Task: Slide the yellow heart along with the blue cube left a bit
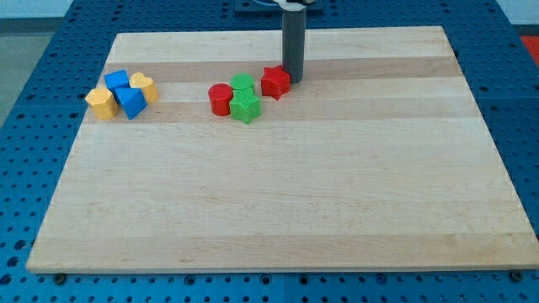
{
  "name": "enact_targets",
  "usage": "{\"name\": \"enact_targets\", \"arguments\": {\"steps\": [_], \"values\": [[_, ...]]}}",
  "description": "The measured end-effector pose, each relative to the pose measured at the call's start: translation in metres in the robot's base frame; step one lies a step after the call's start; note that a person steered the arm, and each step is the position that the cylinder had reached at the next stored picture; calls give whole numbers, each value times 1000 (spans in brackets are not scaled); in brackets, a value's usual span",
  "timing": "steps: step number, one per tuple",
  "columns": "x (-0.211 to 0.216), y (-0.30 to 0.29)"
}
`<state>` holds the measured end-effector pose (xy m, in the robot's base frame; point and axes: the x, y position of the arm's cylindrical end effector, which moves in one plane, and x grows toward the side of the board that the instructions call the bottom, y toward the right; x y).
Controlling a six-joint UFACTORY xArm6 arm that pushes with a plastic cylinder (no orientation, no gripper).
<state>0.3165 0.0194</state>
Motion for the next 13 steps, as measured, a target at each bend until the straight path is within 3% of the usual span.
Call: {"name": "enact_targets", "arguments": {"steps": [6,8,10,13], "values": [[21,-6],[-33,-21],[-32,-102],[15,-162]]}}
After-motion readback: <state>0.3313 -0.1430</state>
